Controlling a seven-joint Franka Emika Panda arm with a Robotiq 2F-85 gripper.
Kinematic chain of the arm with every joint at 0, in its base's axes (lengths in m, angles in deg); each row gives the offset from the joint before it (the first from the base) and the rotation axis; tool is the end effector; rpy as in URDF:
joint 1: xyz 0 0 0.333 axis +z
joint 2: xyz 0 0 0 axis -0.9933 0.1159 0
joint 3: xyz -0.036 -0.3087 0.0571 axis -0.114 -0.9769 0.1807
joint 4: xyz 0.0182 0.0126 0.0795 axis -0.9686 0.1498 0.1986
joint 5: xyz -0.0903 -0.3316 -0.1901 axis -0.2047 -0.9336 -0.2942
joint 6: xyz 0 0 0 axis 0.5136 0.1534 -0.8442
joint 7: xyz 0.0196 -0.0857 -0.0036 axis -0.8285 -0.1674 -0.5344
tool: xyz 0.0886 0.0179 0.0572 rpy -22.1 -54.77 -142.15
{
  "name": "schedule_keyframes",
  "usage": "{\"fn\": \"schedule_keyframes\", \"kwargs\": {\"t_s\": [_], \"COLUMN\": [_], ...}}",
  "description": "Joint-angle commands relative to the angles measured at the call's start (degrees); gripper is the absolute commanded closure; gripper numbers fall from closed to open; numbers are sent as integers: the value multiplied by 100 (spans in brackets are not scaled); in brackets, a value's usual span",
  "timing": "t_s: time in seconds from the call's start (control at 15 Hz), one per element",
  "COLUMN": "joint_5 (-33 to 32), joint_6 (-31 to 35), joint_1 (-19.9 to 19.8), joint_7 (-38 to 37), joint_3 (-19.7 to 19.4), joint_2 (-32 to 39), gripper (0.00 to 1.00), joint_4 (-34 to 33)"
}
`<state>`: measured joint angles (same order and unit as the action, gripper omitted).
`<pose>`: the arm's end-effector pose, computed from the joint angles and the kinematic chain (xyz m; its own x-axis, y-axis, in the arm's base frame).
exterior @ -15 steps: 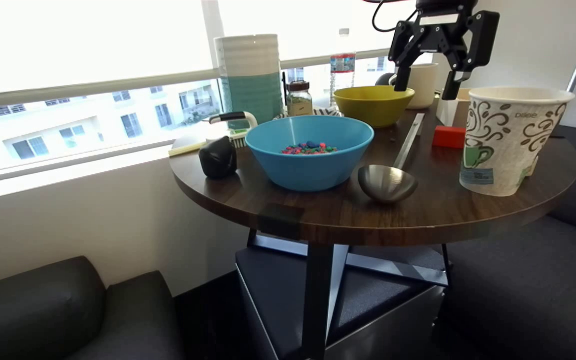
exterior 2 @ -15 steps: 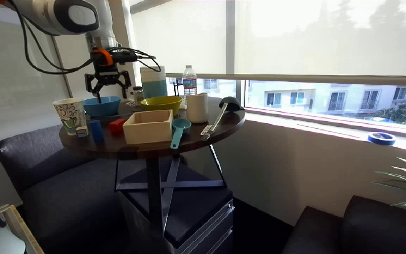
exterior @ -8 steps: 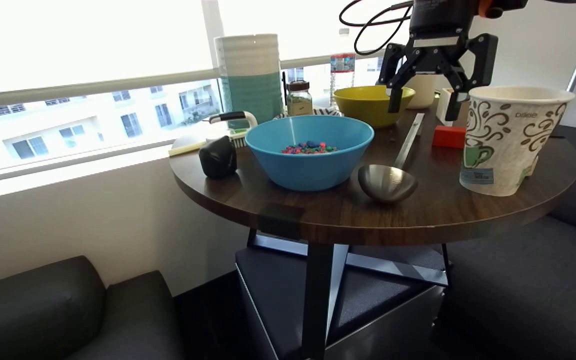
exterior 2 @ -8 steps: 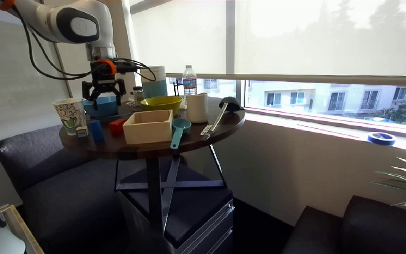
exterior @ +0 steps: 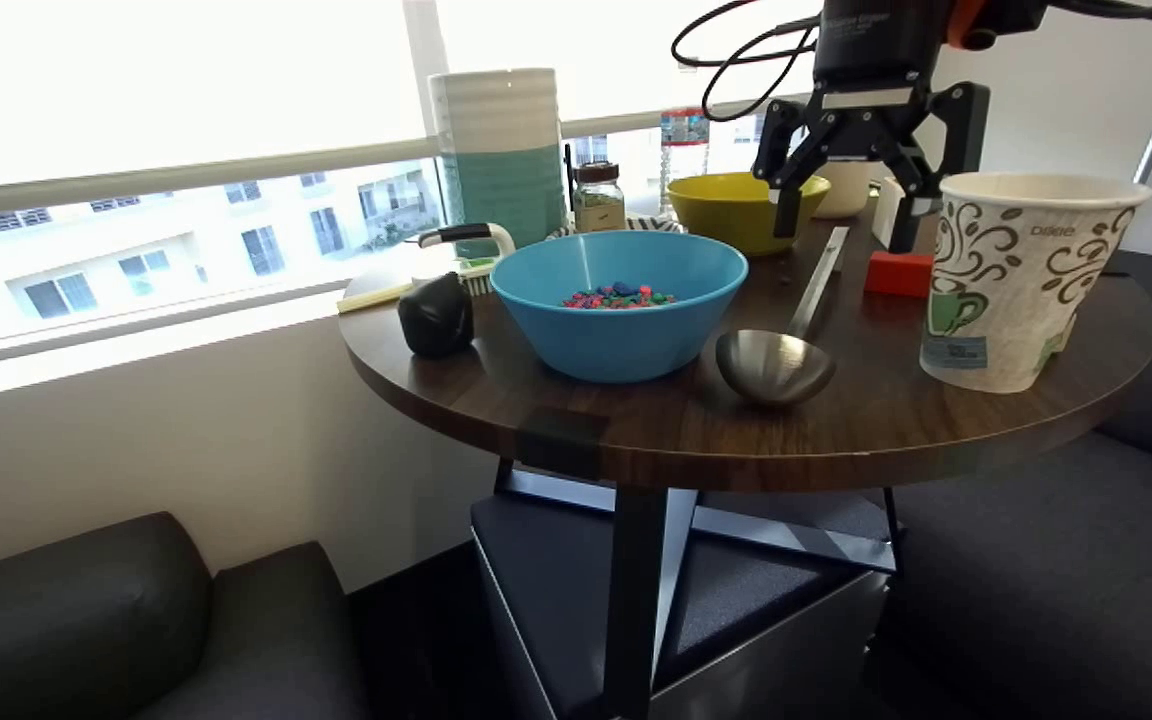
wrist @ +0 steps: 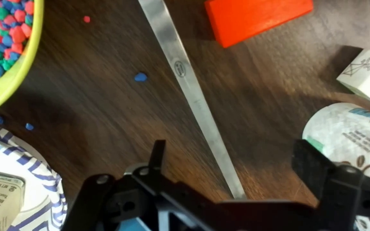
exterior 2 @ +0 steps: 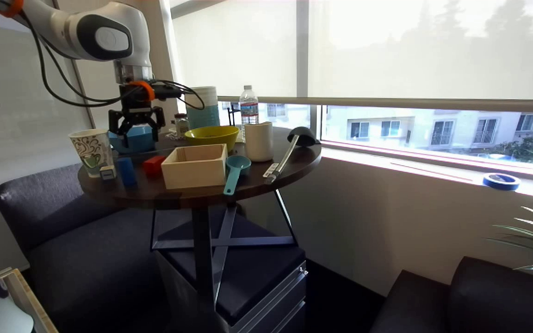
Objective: Use the ladle to move some of the yellow bowl's contents to the blue bowl
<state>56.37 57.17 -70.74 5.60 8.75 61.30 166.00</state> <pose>0.4322 0.0795 0.4321 -0.0032 0.9942 0.1077 0.9992 0.0075 -0.0394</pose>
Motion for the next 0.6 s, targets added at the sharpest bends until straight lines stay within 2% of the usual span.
{"fn": "schedule_keyframes", "kwargs": {"t_s": [0.0, 0.2, 0.27, 0.33, 0.53], "joint_5": [157, 323, 405, 490, 621], "joint_6": [136, 236, 249, 274, 327], "joint_1": [-56, -41, -37, -42, -75], "joint_7": [305, 464, 567, 632, 764], "joint_3": [90, 97, 94, 102, 126], "joint_2": [235, 361, 384, 398, 408], "gripper": [0, 0, 16, 26, 48], "joint_4": [-10, -17, -21, -18, 7]}}
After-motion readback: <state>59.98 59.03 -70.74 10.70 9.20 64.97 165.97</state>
